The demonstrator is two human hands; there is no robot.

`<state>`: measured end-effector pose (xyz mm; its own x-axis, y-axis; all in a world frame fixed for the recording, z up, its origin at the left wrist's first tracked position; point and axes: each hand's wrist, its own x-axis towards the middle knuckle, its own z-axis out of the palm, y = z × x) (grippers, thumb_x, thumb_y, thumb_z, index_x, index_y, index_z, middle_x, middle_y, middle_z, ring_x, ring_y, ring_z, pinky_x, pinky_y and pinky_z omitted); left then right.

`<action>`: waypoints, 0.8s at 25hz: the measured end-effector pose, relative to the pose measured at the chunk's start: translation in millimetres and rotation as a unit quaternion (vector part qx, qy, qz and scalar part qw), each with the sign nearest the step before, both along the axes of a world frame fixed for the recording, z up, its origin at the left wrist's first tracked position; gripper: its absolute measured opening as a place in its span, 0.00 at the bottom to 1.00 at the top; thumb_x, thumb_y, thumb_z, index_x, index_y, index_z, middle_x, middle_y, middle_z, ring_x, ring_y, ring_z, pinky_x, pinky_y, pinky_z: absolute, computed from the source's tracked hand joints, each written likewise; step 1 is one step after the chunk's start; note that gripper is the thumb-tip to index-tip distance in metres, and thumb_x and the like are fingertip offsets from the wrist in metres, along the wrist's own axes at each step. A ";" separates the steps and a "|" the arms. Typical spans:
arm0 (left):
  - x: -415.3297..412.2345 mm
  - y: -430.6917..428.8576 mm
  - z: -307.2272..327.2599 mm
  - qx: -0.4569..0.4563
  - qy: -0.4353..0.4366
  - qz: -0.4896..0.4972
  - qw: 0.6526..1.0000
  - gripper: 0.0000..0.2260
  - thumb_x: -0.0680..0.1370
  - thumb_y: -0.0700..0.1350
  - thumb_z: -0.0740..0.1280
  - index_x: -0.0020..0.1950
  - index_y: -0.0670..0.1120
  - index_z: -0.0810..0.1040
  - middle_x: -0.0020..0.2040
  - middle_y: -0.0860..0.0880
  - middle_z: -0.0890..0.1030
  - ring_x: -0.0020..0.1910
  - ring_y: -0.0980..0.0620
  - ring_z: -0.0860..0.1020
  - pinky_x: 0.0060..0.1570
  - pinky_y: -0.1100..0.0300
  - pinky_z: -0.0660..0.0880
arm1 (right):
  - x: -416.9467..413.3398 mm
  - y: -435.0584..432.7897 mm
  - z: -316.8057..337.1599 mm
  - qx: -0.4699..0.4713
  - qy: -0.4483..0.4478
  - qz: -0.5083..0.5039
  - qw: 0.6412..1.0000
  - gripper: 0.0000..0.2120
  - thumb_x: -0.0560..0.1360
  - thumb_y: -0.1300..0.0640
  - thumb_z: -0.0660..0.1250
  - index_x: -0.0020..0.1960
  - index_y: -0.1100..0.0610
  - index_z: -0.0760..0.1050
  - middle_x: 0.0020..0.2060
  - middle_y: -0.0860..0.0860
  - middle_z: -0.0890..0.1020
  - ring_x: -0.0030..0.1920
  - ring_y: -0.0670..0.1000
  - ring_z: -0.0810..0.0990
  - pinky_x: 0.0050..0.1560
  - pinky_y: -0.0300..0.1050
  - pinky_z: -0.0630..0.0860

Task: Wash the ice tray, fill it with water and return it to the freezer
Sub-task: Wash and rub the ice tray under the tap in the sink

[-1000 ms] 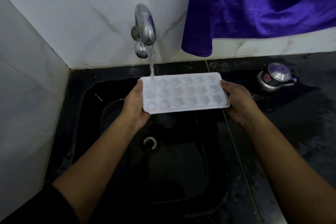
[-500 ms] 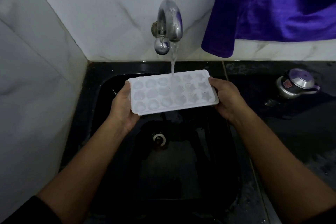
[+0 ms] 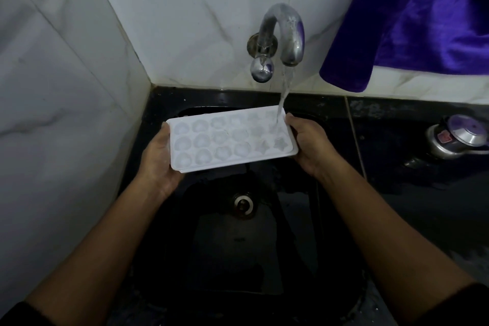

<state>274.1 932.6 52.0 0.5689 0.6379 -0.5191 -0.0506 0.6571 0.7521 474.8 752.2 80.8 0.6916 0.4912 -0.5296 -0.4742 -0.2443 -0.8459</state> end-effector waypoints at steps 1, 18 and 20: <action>-1.7 3.4 -0.6 -0.001 0.000 0.002 1.000 0.26 0.87 0.60 0.53 0.72 0.44 0.77 0.64 0.41 0.84 0.64 0.40 0.83 0.57 0.43 0.80 | -0.5 4.9 -1.2 -0.001 0.001 0.002 1.000 0.16 0.86 0.53 0.60 0.58 0.60 0.83 0.50 0.56 0.88 0.52 0.57 0.88 0.56 0.55 0.83; 82.1 -29.1 4.1 -0.021 -0.012 -0.075 0.997 0.25 0.88 0.58 0.51 0.64 0.44 0.80 0.60 0.42 0.87 0.58 0.42 0.85 0.53 0.47 0.82 | 46.8 -48.2 12.6 -0.004 -0.003 -0.080 0.997 0.15 0.86 0.51 0.60 0.57 0.58 0.83 0.49 0.56 0.89 0.50 0.56 0.88 0.53 0.54 0.84; 93.6 -37.7 3.6 -0.023 -0.014 -0.086 0.996 0.24 0.88 0.58 0.51 0.63 0.44 0.81 0.58 0.43 0.87 0.57 0.42 0.86 0.53 0.45 0.82 | 52.9 -60.7 14.0 -0.005 -0.001 -0.096 0.995 0.15 0.86 0.52 0.61 0.58 0.59 0.83 0.50 0.56 0.88 0.51 0.57 0.88 0.53 0.54 0.84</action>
<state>367.6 894.9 55.6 0.6818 0.5057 -0.5286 0.0454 0.6920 0.7205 527.7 691.5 94.7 0.7727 0.3455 -0.5325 -0.5117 -0.1575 -0.8446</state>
